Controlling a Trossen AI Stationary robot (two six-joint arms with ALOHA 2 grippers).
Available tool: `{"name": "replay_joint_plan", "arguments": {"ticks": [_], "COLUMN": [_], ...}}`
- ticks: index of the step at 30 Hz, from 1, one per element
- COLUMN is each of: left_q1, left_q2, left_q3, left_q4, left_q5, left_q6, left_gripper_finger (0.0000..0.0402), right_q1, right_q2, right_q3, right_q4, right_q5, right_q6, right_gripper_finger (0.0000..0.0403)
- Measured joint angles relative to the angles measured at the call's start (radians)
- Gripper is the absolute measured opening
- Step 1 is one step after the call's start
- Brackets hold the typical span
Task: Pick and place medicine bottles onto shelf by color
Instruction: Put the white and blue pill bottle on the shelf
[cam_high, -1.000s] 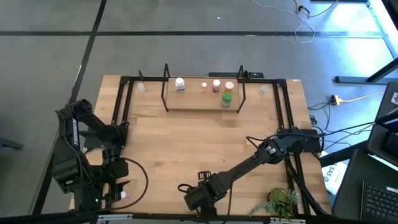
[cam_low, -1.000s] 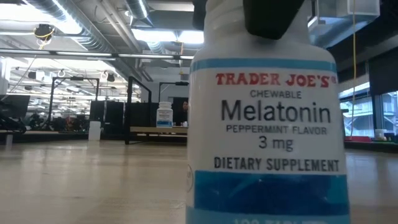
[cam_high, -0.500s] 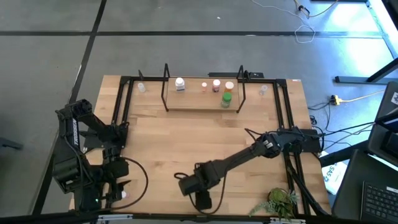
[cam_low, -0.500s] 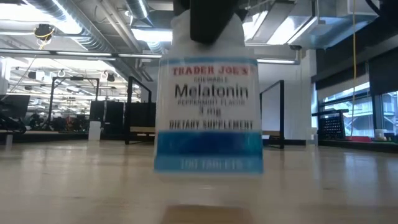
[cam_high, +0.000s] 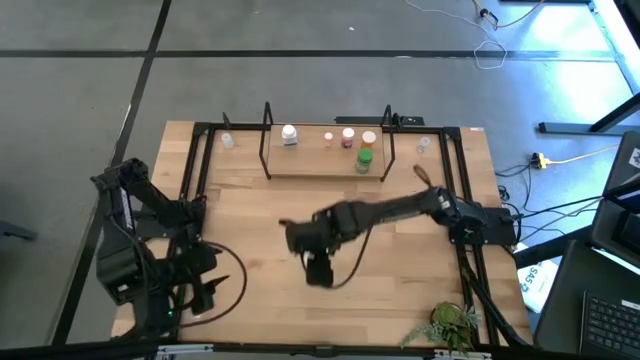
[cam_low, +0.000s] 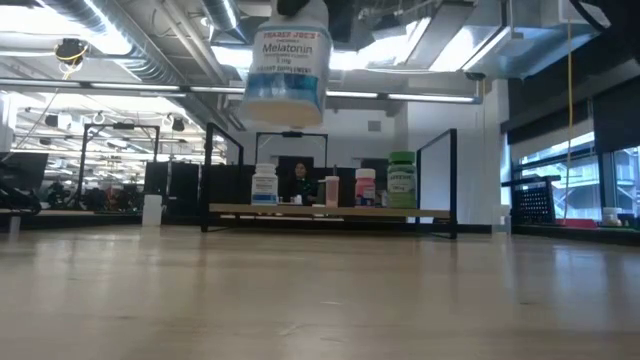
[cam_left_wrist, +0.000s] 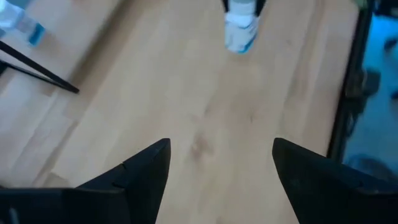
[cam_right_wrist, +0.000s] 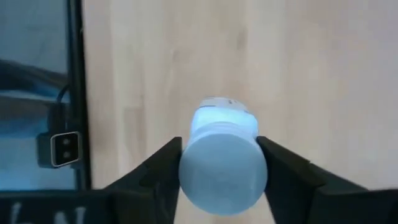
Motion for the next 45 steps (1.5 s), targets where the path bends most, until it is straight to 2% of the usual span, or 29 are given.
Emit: {"name": "replay_joint_plan", "arguments": {"ticks": [7,16,22,29,32,45], "left_q1": [0.129,0.349,0.484,0.611,0.649,0.707], "left_q2": [-0.035,-0.087,-0.090,-0.090,-0.090,-0.090], "left_q3": [0.000,0.000,0.000,0.000,0.000,0.000], "left_q4": [0.000,-0.001,0.000,0.000,0.000,0.008], "left_q5": [-0.088,-0.102,-0.094,-0.089,-0.091,-0.073], "left_q6": [0.014,0.119,0.186,0.189,0.189,0.213], "left_gripper_finger": [0.0276,0.0276,0.0276,0.0276,0.0276,0.0276], "right_q1": [-0.168,-0.416,-0.543,-0.622,-0.650,-0.728], "right_q2": [-0.073,-0.091,-0.091,-0.072,-0.056,0.047], "right_q3": [0.000,0.000,0.000,0.000,-0.002,-0.006], "right_q4": [-0.060,-0.066,0.033,0.191,0.208,0.222], "right_q5": [0.019,0.017,0.031,0.032,0.030,0.032], "right_q6": [-0.160,-0.439,-0.545,-0.659,-0.668,-0.679], "right_gripper_finger": [0.0182,0.0182,0.0182,0.0182,0.0182,0.0182]}}
